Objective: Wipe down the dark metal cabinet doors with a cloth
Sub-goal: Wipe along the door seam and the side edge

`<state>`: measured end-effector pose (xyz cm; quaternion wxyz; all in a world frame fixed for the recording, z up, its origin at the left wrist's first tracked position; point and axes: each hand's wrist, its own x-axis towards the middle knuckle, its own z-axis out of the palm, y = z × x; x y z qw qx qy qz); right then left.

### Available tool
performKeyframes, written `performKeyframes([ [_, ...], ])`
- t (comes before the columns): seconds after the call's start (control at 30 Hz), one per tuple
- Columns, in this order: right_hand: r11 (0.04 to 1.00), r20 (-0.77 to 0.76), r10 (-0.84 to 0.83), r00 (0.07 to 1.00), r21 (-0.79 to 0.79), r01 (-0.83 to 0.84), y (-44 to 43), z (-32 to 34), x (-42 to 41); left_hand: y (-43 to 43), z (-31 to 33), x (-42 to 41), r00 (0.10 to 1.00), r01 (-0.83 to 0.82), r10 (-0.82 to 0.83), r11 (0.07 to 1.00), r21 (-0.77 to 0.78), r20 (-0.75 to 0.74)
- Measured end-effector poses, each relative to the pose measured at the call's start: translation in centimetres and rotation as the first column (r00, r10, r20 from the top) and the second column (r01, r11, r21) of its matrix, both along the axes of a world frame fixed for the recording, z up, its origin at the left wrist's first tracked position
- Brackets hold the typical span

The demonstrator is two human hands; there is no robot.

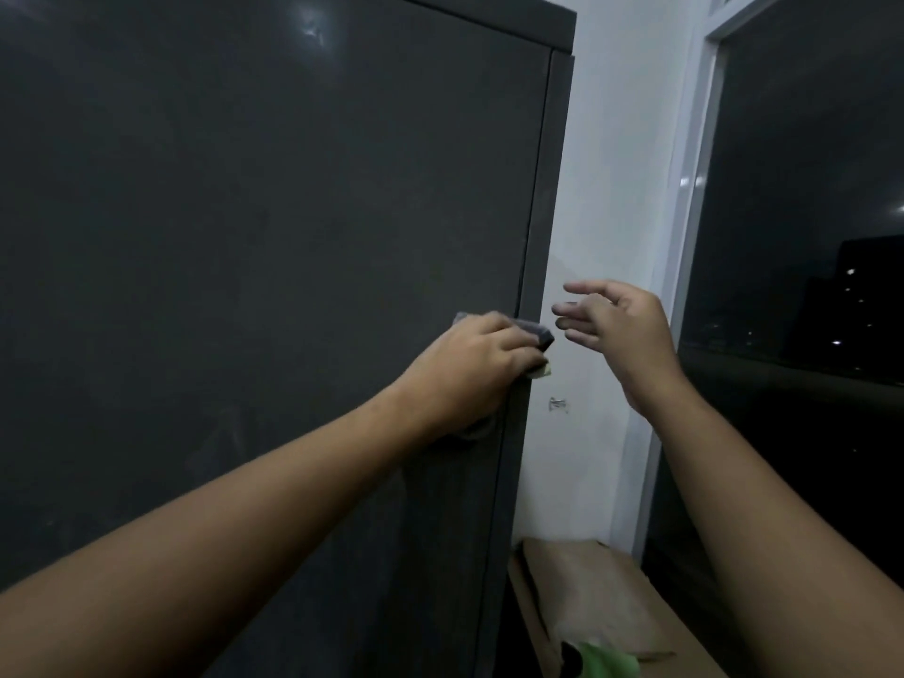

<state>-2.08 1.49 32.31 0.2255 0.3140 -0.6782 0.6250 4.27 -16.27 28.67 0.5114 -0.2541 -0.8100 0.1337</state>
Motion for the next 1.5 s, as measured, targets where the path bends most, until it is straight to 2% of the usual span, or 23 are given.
performKeyframes([
  [0.07,1.0,-0.03,-0.002,1.0,0.005,0.002,-0.3,0.4,0.3,-0.4,0.4,0.7,0.999,-0.04,0.04,0.999,-0.012,0.034],
  [0.17,0.998,-0.022,0.043,0.999,0.045,-0.042,-1.7,0.7,0.2,-1.4,4.0,1.6,0.991,-0.104,0.111,0.99,0.095,-0.077],
  [0.27,0.991,-0.06,0.025,0.998,0.133,-0.017,-3.2,-0.2,0.1,-2.1,7.9,2.4,0.973,-0.073,0.13,0.958,0.279,-0.191],
  [0.37,0.986,-0.137,-0.056,0.989,0.148,0.077,-4.4,-1.8,0.1,-1.1,9.4,1.3,0.965,-0.002,0.099,0.928,0.373,-0.243],
  [0.5,0.995,-0.06,-0.007,0.998,0.097,0.013,-4.3,-3.9,-0.5,0.4,8.7,0.1,0.985,0.023,0.03,0.954,0.3,-0.171],
  [0.63,0.969,0.144,0.228,0.963,0.066,-0.239,-2.4,-6.0,-0.7,0.9,5.0,-0.2,0.998,0.009,0.005,0.975,0.222,-0.063],
  [0.7,0.953,0.189,0.274,0.943,0.077,-0.292,-1.0,-6.3,-0.5,1.0,2.2,-0.2,1.0,-0.001,0.006,0.982,0.191,-0.025],
  [0.87,0.984,0.102,0.171,0.98,0.04,-0.176,0.3,-5.3,-0.1,0.7,-5.5,0.3,0.997,-0.027,0.02,0.996,0.088,0.072],
  [1.0,0.994,-0.02,0.012,1.0,0.105,-0.01,-1.8,-5.7,1.2,-0.1,-10.9,1.1,0.971,-0.074,0.085,0.996,-0.058,0.222],
  [1.13,0.971,-0.058,-0.061,0.996,0.229,0.073,-2.9,-8.1,1.1,-0.5,-11.5,2.1,0.96,-0.09,0.117,0.989,-0.116,0.254],
  [1.2,0.963,-0.054,-0.042,0.998,0.264,0.055,-2.8,-9.3,0.9,-0.9,-9.7,2.5,0.981,-0.104,0.111,0.993,-0.052,0.16],
  [1.33,0.982,-0.03,0.048,0.998,0.186,-0.042,-3.2,-10.8,2.0,-2.5,-5.8,2.7,0.993,-0.083,0.099,0.968,0.238,-0.059],
  [1.4,0.954,-0.161,-0.086,0.983,0.27,0.128,-3.9,-11.7,3.2,-2.5,-5.6,2.5,0.988,-0.069,0.112,0.939,0.338,-0.108],
  [1.43,0.889,-0.301,-0.164,0.939,0.368,0.273,-4.4,-12.3,3.9,-2.4,-5.8,2.5,0.988,-0.058,0.104,0.932,0.359,-0.11],
  [1.5,0.738,-0.524,-0.172,0.834,0.492,0.462,-5.4,-13.8,5.0,-2.1,-6.4,2.8,0.994,-0.052,0.083,0.934,0.353,-0.075],
])
